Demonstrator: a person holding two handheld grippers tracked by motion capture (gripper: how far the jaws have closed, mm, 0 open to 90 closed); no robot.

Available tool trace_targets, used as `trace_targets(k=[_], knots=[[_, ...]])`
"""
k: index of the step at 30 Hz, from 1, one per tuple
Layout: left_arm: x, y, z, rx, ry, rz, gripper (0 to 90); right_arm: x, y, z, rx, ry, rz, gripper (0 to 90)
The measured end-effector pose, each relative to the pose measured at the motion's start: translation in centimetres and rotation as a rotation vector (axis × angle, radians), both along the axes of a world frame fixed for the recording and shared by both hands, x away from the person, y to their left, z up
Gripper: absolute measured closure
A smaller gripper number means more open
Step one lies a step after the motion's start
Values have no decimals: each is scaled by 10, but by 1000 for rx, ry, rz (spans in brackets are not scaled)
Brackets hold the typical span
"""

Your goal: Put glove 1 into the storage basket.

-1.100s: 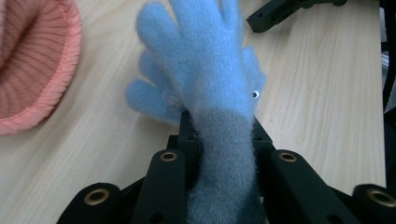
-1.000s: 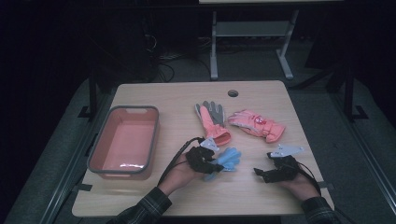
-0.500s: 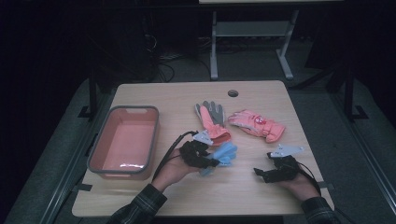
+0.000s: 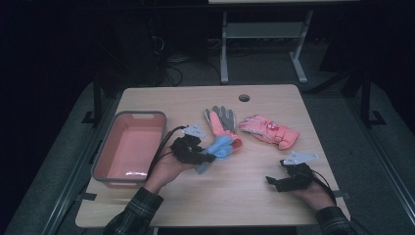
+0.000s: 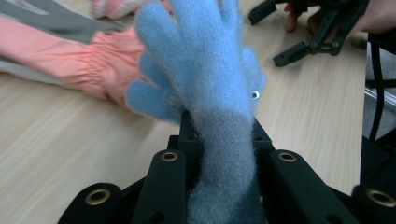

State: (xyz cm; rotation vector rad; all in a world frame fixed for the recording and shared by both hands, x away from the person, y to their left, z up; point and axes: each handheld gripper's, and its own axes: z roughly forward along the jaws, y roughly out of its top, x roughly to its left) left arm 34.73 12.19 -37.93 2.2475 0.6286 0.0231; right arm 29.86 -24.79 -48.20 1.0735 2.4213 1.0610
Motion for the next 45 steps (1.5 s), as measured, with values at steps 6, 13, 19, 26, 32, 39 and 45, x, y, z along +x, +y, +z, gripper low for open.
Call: trace_targets(k=[6,13,19,26,32,39,45], knots=[[6,23,10,-10,-11,50,746,0,1,0,-5,5,13,87],[13,49,19,-20,-26,115,745,1,2,-1,-16,18,20,30],[18,80,26,-8,-45,196,745,1,2,-1,-17,19,18,26],[23,112,30,4,-67,277,745,1,2,-1,-17,19,18,26],[27,136,31,7,-81,353,744,1,2,-1,-17,19,18,27],[35,157,24,27,-89,424,741,0,2,-1,-16,21,16,26],[48,170,4,54,-55,471,739,1,2,-1,-17,19,18,27]])
